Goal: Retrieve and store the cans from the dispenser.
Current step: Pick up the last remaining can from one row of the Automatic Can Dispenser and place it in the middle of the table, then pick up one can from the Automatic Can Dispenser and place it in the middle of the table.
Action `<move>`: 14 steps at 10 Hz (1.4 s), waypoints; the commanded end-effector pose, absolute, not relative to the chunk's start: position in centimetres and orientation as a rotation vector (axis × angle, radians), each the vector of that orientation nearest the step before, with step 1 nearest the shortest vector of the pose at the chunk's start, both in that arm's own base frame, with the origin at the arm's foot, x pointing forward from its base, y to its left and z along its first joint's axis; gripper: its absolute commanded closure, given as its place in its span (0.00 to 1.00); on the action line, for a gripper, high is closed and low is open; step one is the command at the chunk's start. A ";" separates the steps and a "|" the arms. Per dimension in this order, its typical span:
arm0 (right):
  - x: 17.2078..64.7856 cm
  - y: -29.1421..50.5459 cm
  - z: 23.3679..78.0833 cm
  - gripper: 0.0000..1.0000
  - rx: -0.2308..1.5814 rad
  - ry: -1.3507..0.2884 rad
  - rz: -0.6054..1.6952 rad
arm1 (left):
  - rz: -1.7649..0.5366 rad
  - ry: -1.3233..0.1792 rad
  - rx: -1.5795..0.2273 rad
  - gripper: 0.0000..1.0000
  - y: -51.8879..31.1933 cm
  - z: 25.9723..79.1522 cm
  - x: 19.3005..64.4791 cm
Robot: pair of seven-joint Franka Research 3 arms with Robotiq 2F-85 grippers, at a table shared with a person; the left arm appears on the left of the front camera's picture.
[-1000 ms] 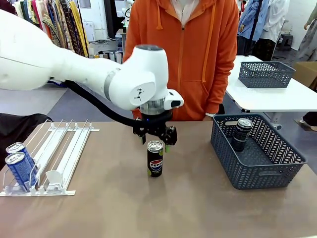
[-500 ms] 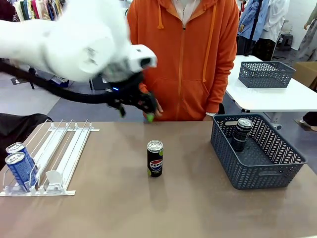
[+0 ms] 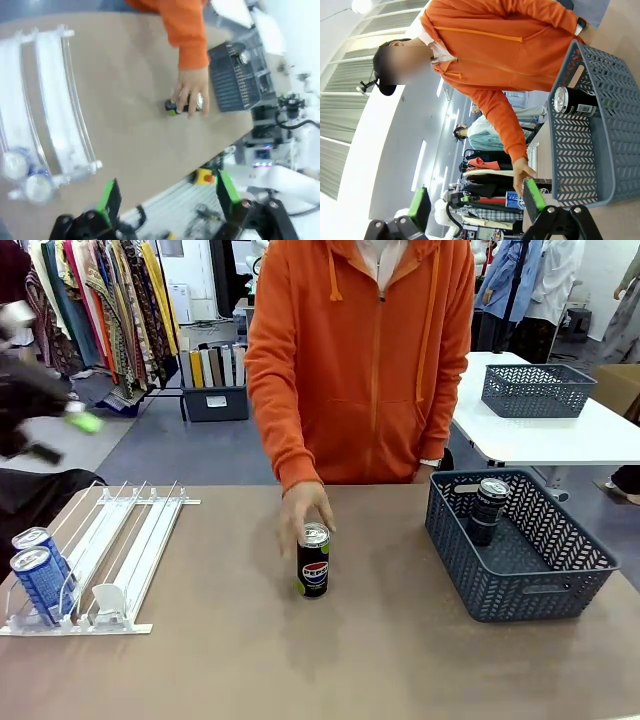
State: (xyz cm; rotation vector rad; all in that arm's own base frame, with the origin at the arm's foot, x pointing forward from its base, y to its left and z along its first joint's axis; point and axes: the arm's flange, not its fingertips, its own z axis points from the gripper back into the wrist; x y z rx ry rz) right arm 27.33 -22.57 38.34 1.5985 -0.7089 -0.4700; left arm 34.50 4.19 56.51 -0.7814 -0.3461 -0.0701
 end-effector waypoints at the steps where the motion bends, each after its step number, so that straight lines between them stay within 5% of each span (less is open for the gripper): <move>1: 27.1 -22.6 38.8 0.00 1.605 -0.694 -0.473 | 0.131 -0.325 -1.062 0.00 13.0 51.2 34.8; 4: 27.1 -22.6 38.8 0.00 1.605 -0.694 -0.473 | 0.315 -0.354 -1.291 0.00 18.1 44.7 32.6; 5: 27.1 -22.6 38.8 0.00 1.605 -0.694 -0.473 | 0.244 -0.352 -1.169 0.00 18.6 47.2 30.8; 14: 27.1 -22.6 38.8 0.00 1.605 -0.694 -0.473 | 0.244 -0.352 -1.169 0.00 18.6 47.2 30.8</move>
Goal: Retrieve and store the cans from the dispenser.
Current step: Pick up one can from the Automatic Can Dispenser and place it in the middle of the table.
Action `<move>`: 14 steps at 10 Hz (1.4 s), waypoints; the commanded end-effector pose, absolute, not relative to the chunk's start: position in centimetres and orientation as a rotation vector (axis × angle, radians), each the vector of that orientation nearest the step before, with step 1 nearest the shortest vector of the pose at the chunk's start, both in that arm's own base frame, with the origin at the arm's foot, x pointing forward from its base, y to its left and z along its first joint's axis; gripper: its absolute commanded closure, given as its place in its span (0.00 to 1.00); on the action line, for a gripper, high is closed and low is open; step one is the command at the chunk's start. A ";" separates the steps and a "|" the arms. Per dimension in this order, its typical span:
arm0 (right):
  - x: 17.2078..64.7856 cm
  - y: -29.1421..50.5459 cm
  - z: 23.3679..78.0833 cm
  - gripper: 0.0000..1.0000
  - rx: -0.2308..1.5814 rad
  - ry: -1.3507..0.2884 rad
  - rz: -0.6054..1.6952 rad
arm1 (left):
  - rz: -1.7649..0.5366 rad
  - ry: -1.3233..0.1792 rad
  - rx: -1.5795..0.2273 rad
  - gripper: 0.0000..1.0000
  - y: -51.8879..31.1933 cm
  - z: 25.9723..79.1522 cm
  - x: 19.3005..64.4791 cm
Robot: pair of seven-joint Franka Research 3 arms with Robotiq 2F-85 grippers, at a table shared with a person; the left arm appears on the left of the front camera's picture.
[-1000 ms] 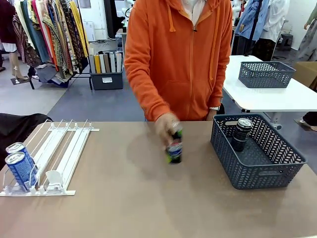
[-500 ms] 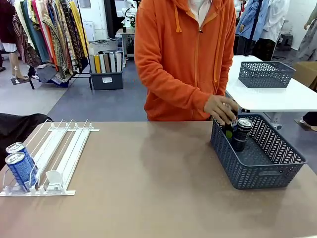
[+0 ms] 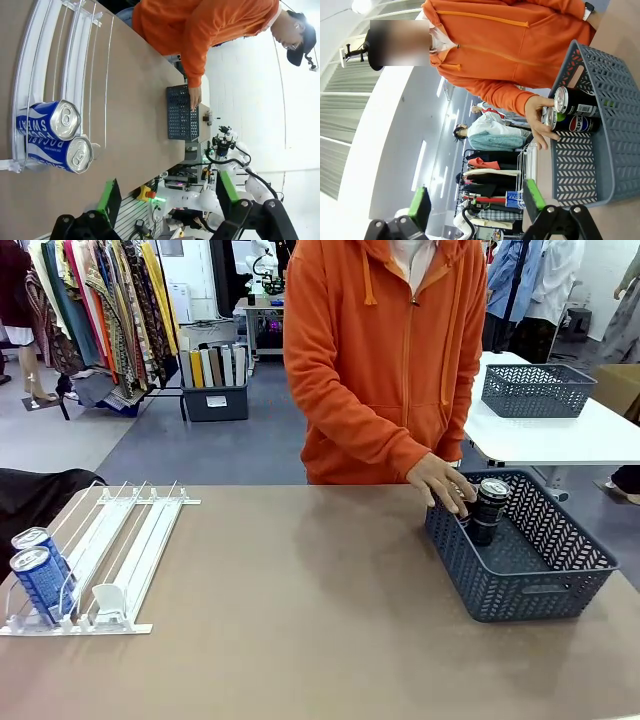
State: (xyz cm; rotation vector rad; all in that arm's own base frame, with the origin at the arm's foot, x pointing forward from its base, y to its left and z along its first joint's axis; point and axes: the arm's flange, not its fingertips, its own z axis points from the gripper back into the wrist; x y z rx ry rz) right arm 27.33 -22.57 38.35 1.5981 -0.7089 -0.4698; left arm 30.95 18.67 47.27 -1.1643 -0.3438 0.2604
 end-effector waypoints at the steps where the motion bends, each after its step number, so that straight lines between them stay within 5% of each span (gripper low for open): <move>1: 27.1 -22.6 38.8 0.00 1.605 -0.694 -0.473 | 0.244 -0.352 -1.169 0.00 18.6 47.2 30.8; 3: 27.1 -22.6 38.8 0.00 1.605 -0.694 -0.473 | 0.260 -0.343 -1.165 0.00 18.6 47.3 31.0; 7: 27.1 -22.6 38.8 0.00 1.605 -0.694 -0.473 | 0.209 -0.174 -0.352 0.00 9.9 52.8 31.2; 10: 27.1 -22.6 38.8 0.00 1.605 -0.694 -0.473 | 0.298 -0.116 -0.015 0.00 5.6 52.5 31.8; 14: 27.1 -22.6 38.8 0.00 1.605 -0.694 -0.473 | 0.275 -0.167 -0.029 0.00 4.8 53.2 31.9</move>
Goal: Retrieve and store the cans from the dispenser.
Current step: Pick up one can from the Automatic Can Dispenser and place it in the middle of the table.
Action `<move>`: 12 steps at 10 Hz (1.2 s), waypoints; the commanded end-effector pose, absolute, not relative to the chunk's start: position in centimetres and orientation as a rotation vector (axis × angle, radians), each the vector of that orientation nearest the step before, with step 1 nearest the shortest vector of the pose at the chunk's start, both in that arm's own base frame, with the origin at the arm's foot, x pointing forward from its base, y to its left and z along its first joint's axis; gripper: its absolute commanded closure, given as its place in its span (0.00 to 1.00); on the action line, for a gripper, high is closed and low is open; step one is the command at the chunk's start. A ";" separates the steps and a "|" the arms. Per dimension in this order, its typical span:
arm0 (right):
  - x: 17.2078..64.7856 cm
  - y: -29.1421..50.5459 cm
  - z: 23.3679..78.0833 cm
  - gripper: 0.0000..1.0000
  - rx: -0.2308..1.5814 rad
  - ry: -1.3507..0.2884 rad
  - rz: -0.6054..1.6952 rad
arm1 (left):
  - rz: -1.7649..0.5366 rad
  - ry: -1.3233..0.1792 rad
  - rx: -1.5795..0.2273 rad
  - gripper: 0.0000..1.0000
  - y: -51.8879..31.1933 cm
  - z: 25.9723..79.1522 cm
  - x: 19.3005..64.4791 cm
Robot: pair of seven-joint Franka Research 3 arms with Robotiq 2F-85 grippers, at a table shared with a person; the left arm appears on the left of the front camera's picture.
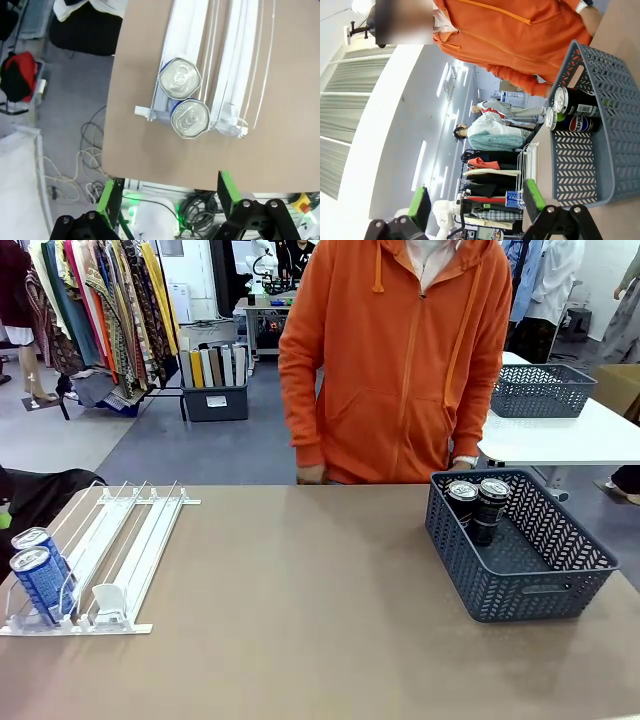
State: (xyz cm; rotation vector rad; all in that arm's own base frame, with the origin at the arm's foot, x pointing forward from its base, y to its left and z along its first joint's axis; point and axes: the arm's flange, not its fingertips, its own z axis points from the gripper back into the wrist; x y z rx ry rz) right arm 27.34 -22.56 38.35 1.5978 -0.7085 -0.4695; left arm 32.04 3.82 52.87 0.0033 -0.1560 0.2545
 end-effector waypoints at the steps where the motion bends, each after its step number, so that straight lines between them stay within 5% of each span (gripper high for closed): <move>1: 27.1 -22.6 38.8 0.00 1.605 -0.694 -0.473 | 0.275 -0.167 -0.029 0.00 4.8 53.2 31.9; 3: 27.1 -22.6 38.8 0.00 1.605 -0.694 -0.473 | 0.147 -0.140 -0.031 0.00 2.6 51.1 32.8; 12: 27.1 -22.6 38.8 0.00 1.605 -0.694 -0.473 | 0.263 -0.048 -0.060 0.00 1.5 40.1 37.2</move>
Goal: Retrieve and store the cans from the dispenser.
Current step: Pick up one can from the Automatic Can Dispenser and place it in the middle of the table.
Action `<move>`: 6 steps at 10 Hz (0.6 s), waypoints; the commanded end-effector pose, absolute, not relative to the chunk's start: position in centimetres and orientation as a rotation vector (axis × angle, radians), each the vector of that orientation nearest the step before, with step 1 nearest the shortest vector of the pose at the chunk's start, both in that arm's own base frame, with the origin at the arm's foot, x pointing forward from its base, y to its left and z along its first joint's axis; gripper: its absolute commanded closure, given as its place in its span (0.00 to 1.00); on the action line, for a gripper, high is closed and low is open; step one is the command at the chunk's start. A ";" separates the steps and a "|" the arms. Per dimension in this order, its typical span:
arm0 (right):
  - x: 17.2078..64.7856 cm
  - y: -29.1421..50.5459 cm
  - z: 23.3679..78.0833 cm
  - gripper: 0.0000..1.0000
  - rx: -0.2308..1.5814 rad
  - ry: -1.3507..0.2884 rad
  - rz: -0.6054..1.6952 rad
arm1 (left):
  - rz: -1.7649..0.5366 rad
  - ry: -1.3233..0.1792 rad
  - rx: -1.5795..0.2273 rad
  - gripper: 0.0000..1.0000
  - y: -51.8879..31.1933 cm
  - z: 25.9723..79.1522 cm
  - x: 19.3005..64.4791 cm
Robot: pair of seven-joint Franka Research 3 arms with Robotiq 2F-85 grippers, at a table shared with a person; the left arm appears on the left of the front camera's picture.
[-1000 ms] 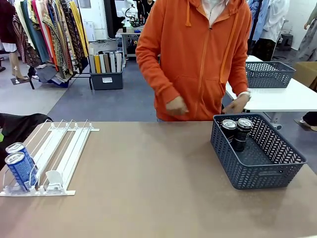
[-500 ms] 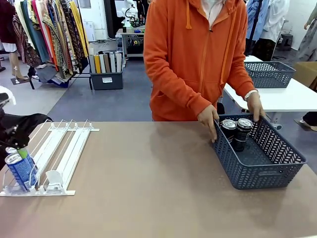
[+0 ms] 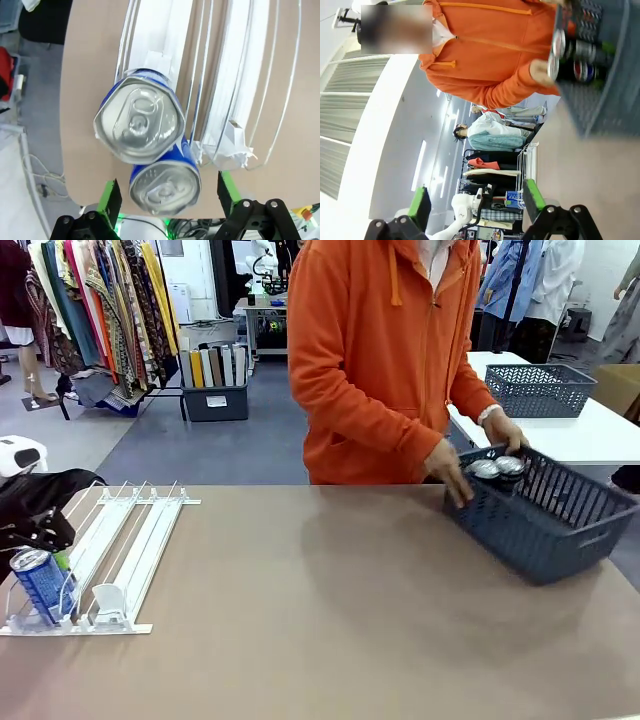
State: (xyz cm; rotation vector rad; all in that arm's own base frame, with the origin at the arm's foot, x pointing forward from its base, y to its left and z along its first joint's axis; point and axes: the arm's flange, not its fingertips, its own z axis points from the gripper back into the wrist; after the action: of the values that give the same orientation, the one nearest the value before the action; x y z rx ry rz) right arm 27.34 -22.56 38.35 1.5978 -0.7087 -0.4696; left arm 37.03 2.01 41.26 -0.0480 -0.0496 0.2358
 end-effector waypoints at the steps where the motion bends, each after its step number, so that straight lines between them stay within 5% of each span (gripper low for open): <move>1: 27.1 -22.6 38.8 0.00 1.605 -0.694 -0.473 | 0.271 -0.052 -0.053 0.00 1.6 39.9 37.4; 6: 27.1 -22.6 38.8 0.00 1.605 -0.694 -0.473 | 0.276 -0.048 -0.059 0.00 1.6 39.4 37.8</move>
State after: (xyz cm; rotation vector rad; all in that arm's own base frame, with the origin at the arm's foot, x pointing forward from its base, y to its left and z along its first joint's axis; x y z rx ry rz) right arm 27.34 -22.56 38.35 1.5978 -0.7087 -0.4696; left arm 37.83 2.01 39.57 -0.0467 -0.0338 0.2510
